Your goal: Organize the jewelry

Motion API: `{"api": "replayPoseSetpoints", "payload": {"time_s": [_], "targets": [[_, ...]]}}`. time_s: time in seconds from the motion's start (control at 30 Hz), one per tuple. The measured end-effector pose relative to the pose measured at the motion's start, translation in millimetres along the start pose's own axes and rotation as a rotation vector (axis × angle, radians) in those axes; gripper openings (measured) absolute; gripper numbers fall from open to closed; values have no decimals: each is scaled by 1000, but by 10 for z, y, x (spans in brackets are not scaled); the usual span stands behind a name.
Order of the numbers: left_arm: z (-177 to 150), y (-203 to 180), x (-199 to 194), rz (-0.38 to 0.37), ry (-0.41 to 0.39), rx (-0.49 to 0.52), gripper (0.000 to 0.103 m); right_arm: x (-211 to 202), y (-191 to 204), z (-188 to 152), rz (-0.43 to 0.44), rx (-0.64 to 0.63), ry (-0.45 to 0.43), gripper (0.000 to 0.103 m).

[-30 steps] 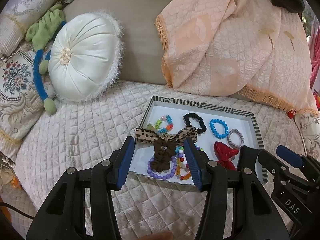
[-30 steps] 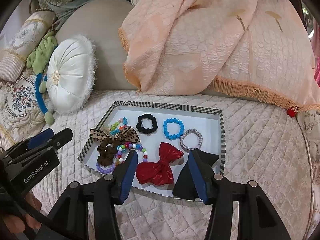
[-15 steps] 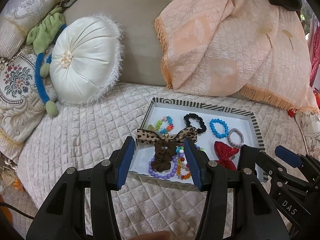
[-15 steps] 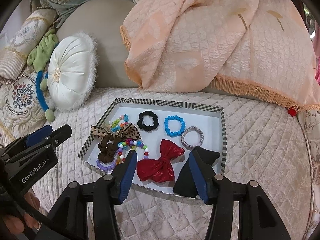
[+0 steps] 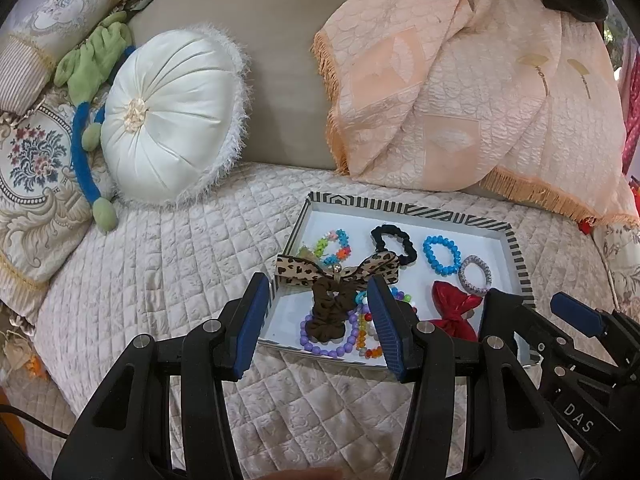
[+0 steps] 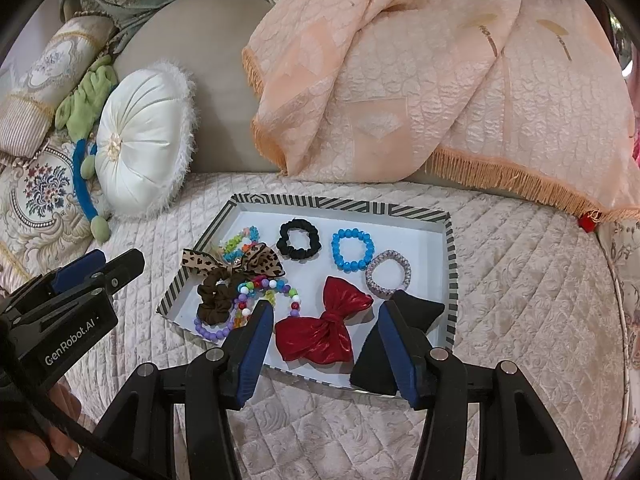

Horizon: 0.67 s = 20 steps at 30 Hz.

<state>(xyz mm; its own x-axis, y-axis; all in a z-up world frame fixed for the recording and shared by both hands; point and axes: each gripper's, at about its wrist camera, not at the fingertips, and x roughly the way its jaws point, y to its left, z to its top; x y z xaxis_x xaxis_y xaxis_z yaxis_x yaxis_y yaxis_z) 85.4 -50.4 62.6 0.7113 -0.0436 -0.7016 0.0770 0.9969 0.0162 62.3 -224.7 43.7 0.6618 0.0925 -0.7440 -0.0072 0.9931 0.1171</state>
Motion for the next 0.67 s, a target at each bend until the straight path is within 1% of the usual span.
{"api": "replayPoseSetpoints", "payload": {"time_s": [0.33,0.47,0.53,0.67], "targets": [[-17,6,25,4,4,0,51,55,18,-22,3,-11,13,53],[-43,-36,35,25,-8,33,51,61,0,-25,4,-8,14,54],[-65,-55,43,23,-7,36,51,58,-6,-28,4,-6,14,54],[-88,-65,83,19,11,31,51,48,-182,-46,7,8,9,54]]}}
